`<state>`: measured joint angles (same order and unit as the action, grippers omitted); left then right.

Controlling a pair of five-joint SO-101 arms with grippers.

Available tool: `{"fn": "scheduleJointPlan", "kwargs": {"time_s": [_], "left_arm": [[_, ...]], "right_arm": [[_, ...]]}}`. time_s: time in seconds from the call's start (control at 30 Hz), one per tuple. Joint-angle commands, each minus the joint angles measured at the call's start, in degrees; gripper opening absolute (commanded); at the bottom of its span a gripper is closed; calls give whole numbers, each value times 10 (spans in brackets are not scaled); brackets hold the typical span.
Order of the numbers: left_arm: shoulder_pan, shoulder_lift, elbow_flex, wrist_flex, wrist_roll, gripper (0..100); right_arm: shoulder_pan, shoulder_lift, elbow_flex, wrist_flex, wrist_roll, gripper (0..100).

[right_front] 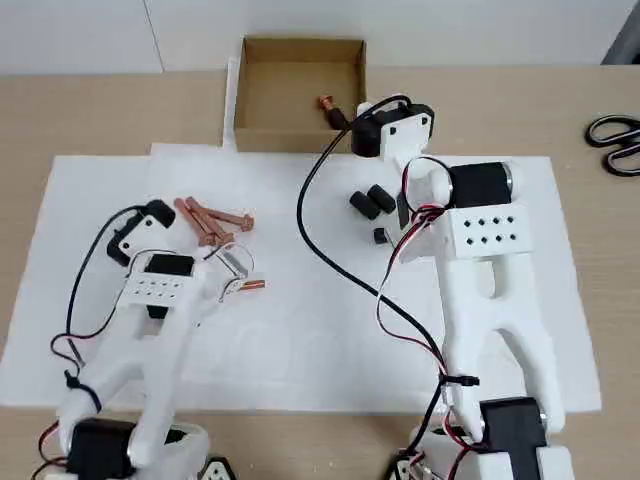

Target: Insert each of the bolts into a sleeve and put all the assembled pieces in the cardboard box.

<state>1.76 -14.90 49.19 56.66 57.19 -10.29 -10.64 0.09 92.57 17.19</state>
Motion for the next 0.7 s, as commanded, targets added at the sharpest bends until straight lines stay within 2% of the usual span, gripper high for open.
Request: {"fn": "scheduleJointPlan", "kwargs": {"time_s": [0.0, 0.13, 0.33, 0.5, 0.6, 0.67], "left_arm": [[-3, 11, -4, -10, 17, 201], [-3, 18, -1, -29, 20, 156], [0, 16, -4, -34, 18, 7], [3, 15, -19, -24, 12, 6], [3, 14, -55, 18, -51, 6], [3, 14, -92, 69, -123, 6]], "right_arm": [[4, -28, -4, 2, -6, 4], [4, -28, -4, 2, -6, 4], [4, -28, -4, 2, -6, 4], [4, -27, -4, 2, -6, 4], [4, -27, -4, 1, -7, 4], [4, -27, -4, 1, -7, 4]]}}
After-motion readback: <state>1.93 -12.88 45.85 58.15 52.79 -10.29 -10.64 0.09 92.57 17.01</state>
